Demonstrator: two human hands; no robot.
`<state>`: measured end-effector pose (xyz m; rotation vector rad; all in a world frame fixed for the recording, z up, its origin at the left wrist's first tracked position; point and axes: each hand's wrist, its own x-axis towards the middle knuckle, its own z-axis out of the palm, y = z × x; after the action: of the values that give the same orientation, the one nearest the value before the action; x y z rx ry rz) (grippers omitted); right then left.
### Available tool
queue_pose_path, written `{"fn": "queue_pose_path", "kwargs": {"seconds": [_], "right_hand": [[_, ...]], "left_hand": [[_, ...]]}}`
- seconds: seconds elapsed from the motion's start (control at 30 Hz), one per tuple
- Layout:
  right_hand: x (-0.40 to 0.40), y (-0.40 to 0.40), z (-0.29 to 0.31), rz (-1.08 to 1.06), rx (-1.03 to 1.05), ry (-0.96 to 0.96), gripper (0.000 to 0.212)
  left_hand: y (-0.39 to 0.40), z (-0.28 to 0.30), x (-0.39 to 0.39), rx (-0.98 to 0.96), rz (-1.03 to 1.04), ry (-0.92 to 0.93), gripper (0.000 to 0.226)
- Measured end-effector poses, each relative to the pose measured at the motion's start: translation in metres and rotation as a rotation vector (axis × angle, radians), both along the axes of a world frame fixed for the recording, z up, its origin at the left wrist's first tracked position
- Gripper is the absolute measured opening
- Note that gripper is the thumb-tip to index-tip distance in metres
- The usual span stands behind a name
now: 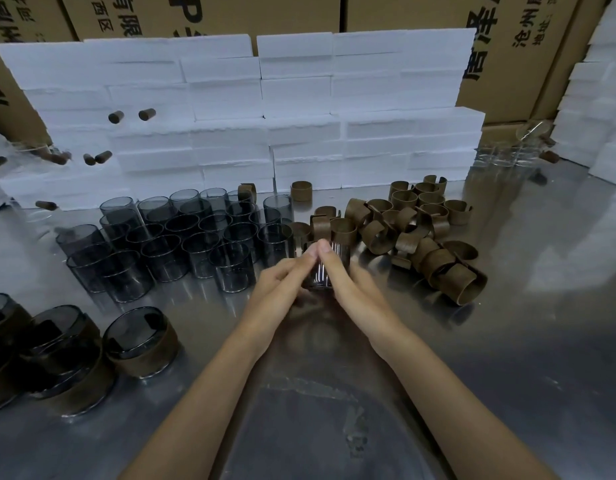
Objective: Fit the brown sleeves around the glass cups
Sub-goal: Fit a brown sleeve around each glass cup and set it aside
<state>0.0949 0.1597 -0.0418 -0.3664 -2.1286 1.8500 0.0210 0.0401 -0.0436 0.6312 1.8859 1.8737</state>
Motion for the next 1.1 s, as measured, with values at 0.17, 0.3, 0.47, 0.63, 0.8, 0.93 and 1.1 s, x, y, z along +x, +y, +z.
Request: {"fn": "queue_pose_path", "kwargs": {"seconds": [0.17, 0.3, 0.47, 0.63, 0.8, 0.93, 1.1], "right_hand": [[-0.001, -0.004, -0.003, -0.115, 0.068, 0.007, 0.04], [-0.008, 0.0, -0.013, -0.164, 0.073, 0.004, 0.067], [-0.009, 0.003, -0.017, -0.258, 0.075, 0.055, 0.048], [-0.005, -0.002, -0.009, -0.147, 0.037, 0.097, 0.05], [-0.001, -0.008, -0.008, -0.048, 0.102, 0.058, 0.041], [-0.001, -0.004, -0.004, -0.107, 0.084, 0.046, 0.049], [-0.004, -0.002, -0.008, -0.176, 0.108, 0.045, 0.059]], "left_hand": [[0.001, 0.002, 0.002, 0.015, 0.013, 0.026, 0.053], [0.0, 0.0, 0.0, 0.128, 0.099, -0.005, 0.057], [-0.001, -0.006, -0.007, 0.153, 0.148, -0.022, 0.042], [-0.003, -0.006, -0.01, 0.16, 0.136, -0.09, 0.029], [-0.002, 0.005, 0.007, -0.038, 0.025, -0.036, 0.045], [-0.002, 0.009, 0.013, -0.103, -0.029, 0.064, 0.028], [0.0, 0.002, 0.008, 0.016, 0.075, 0.101, 0.046]]}}
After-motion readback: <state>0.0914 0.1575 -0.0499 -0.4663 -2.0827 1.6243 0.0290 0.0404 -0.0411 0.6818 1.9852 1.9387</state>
